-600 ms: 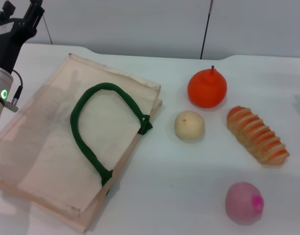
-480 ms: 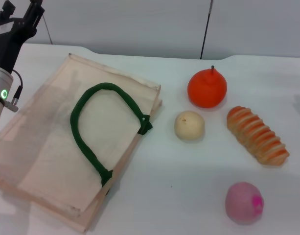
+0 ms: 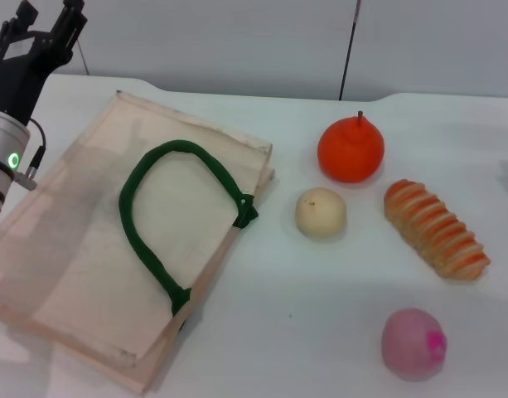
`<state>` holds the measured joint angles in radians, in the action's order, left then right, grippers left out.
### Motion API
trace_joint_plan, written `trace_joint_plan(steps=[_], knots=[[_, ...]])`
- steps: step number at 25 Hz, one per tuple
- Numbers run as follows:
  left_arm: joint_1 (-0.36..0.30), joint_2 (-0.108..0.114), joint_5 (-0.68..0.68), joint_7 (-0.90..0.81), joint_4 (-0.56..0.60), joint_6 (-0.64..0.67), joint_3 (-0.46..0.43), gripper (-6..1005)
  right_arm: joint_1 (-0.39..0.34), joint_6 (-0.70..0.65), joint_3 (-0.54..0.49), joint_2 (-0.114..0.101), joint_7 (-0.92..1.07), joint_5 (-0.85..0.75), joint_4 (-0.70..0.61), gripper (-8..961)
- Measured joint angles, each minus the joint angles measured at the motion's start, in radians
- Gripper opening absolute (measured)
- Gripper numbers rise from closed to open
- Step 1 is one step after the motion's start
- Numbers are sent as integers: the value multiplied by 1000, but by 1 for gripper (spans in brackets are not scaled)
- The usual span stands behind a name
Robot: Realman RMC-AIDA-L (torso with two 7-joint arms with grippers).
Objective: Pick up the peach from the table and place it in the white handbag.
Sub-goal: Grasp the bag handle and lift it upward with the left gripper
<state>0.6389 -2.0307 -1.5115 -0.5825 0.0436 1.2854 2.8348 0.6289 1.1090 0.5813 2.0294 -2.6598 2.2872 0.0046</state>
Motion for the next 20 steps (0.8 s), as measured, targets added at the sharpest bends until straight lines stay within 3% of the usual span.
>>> trace_joint_plan(steps=[5,7,8,10,13,20], knots=[[20,9,134,-172,-63,-5,2,800,-3,0,0,0,0,0,0,897],[54,12,277,-411,-196,-4,3,798,-6,0,0,-1,0,0,0,897],[54,12,277,-411,-196,-4,3,796,-7,0,0,-1,0,0,0,897],[81,12,387,-601,-314,3,11,793,-7,0,0,-2,0,0,-1,897],[106,16,507,-752,-429,31,25,789,-7,0,0,-2,0,0,-2,896],[188,74,913,-1105,-710,168,29,779,-11,0,0,-2,0,0,-4,896]])
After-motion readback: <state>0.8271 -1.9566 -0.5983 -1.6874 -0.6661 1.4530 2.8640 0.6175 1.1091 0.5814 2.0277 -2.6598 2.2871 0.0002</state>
